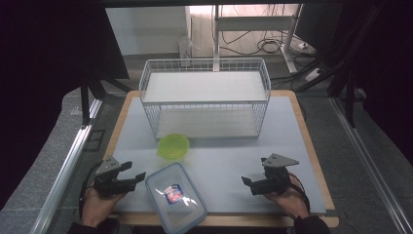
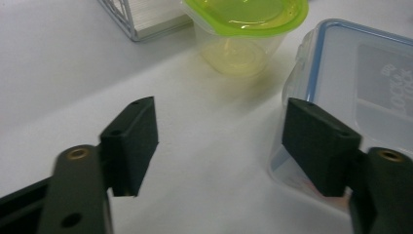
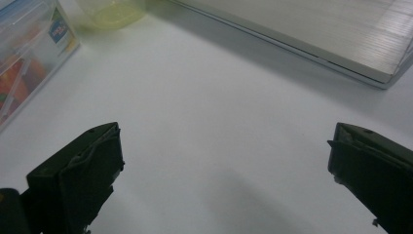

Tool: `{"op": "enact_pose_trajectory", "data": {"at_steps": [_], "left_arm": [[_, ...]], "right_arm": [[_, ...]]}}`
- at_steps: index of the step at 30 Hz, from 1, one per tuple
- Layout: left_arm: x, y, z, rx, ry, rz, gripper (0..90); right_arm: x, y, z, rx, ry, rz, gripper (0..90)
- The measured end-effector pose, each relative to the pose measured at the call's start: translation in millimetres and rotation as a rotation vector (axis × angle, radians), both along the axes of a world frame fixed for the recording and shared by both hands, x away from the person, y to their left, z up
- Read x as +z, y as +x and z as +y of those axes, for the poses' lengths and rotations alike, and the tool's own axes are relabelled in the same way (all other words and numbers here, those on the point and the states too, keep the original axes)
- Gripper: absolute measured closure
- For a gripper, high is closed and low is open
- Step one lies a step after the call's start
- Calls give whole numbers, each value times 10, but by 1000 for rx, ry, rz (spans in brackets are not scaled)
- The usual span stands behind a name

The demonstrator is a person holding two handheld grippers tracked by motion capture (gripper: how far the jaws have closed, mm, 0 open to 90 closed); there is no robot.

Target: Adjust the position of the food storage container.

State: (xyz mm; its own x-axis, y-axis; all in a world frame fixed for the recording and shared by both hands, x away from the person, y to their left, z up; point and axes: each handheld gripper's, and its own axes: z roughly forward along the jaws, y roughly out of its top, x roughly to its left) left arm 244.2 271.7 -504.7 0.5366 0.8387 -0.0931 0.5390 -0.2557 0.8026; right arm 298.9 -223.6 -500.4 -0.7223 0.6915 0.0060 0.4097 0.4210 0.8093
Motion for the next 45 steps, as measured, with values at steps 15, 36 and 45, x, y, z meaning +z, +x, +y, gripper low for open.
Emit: {"op": "enact_pose_trajectory", "data": {"at_steps": [15,36,45], "left_arm": [[320,294,-217,-60,-18,-41,573],[438,1037,-980,-276,88,29,900],[370,1270,-1310,-341,152,83,900]], "right_arm": [[12,-7,25,-13,-23,12,3],[-26,30,10,-48,-67,53,17],[-41,43,3,-57,-74,65,18]]}}
